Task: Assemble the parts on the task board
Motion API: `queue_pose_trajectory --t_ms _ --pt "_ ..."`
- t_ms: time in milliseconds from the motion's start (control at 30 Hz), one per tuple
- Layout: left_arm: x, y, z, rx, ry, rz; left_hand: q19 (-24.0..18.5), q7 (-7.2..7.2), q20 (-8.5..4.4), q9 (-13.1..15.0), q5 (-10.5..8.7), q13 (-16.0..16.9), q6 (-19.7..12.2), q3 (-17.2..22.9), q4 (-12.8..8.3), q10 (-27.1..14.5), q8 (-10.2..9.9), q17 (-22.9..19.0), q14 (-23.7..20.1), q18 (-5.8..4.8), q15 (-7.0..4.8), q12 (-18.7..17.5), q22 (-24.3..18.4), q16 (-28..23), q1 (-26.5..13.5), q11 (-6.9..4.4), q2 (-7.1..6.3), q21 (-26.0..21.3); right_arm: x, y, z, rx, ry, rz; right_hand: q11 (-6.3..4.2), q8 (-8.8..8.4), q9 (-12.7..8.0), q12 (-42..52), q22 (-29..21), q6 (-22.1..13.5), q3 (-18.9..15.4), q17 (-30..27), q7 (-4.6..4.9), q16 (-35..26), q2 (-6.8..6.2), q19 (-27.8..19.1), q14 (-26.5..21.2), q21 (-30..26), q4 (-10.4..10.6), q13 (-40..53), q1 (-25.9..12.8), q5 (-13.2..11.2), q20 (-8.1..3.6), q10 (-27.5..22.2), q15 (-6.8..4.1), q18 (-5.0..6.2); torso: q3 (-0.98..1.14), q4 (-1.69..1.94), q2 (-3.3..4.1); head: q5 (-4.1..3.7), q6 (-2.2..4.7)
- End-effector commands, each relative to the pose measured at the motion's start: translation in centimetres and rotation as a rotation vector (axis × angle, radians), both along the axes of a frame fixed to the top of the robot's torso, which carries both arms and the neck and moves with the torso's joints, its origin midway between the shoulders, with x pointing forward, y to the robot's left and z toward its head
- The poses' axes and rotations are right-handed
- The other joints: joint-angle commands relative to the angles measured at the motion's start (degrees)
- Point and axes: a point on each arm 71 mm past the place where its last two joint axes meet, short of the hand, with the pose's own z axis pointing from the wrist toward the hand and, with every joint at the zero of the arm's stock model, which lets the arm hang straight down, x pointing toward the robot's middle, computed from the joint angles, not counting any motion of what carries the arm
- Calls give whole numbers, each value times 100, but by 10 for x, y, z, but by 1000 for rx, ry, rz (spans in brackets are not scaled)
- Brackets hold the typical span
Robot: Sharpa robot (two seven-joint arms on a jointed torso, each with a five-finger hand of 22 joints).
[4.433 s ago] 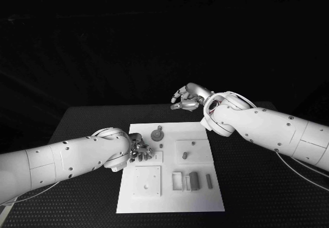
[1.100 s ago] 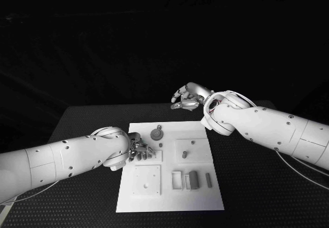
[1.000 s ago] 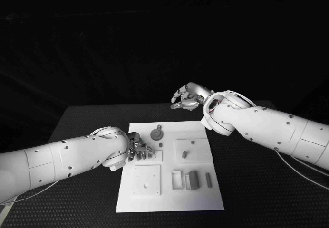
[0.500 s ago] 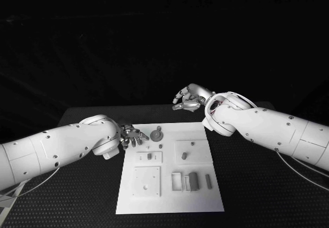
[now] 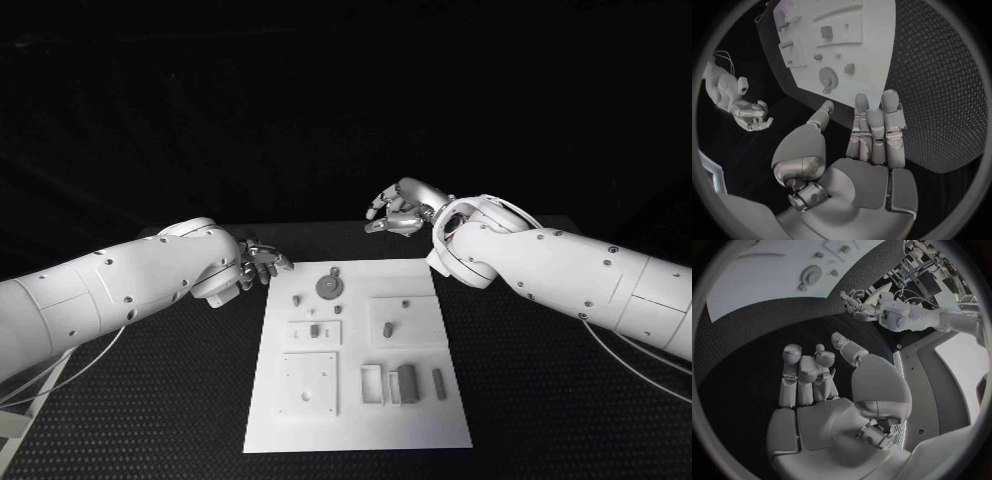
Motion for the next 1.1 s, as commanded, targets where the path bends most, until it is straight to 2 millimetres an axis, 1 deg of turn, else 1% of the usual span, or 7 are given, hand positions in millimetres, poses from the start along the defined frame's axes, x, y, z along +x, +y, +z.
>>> queue_pose_trajectory --t_ms 33,167,300,633,767,900,1100 --pt "2 -5 -3 51 52 -48 -9 202 60 -51 -24 9 -283 28 47 -41 -84 -9 -10 354 62 -18 48 4 -24 35 -33 -28 -1 1 -1 -3 5 9 -5 -23 7 -16 44 -9 -14 9 35 -23 3 -6 -2 -39 3 4 -39 -12 -25 -45 11 116 -5 -3 4 -4 -4" --pt "5 -11 -7 82 72 -67 -55 274 128 -145 -24 19 -474 61 79 -125 -216 -24 -71 394 129 -23 47 -23 -44 103 -27 -69 -1 2 0 -2 5 10 -4 -23 7 -15 44 -10 -15 9 35 -23 3 -6 -2 -39 4 4 -41 -12 -25 -45 12 116 -8 -4 10 -6 1" --pt "6 -14 -11 102 100 -83 -59 281 144 -157 -24 26 -463 73 90 -139 -217 -25 -80 408 138 -15 51 -22 -44 111 4 -74 -1 2 0 -2 6 11 -4 -24 7 -15 44 -11 -16 9 36 -23 2 -5 -1 -39 6 4 -43 -12 -25 -45 12 116 -2 -3 5 -15 -16" --pt "2 -22 -25 149 171 -127 -137 303 184 -216 -24 38 -454 53 206 -241 -239 -38 -164 431 165 -17 65 -37 -207 135 34 -121 -1 3 0 -2 6 12 -3 -26 8 -15 45 -12 -17 9 36 -23 0 -5 -1 -39 9 4 -47 -12 -25 -46 13 116 -1 10 -5 -25 -35" --pt "3 -23 -26 139 155 -121 -141 303 189 -230 -21 48 -435 73 247 -247 -235 -37 -172 438 167 -2 73 -27 -228 135 127 -124 -1 3 0 -2 6 13 -3 -26 8 -14 45 -12 -17 10 36 -23 0 -5 -1 -39 9 4 -47 -12 -25 -46 13 116 -2 4 -5 -27 -33" --pt "4 -26 -29 135 156 -129 -106 272 180 -233 -17 68 -317 90 222 -218 -179 -28 -145 451 141 40 99 10 -177 108 227 -96 -1 3 0 -2 6 14 -3 -27 8 -14 45 -12 -17 10 36 -23 0 -5 -1 -39 10 4 -48 -12 -25 -46 13 116 3 0 -2 -30 -40" --pt "2 -30 -33 131 163 -140 -90 246 170 -247 -17 78 -225 71 183 -207 -141 -25 -134 450 119 63 114 34 -152 84 291 -75 -2 4 0 -2 7 15 -3 -27 8 -14 45 -12 -17 10 36 -23 0 -5 -1 -39 12 5 -49 -12 -25 -46 13 116 4 2 3 -40 -40"
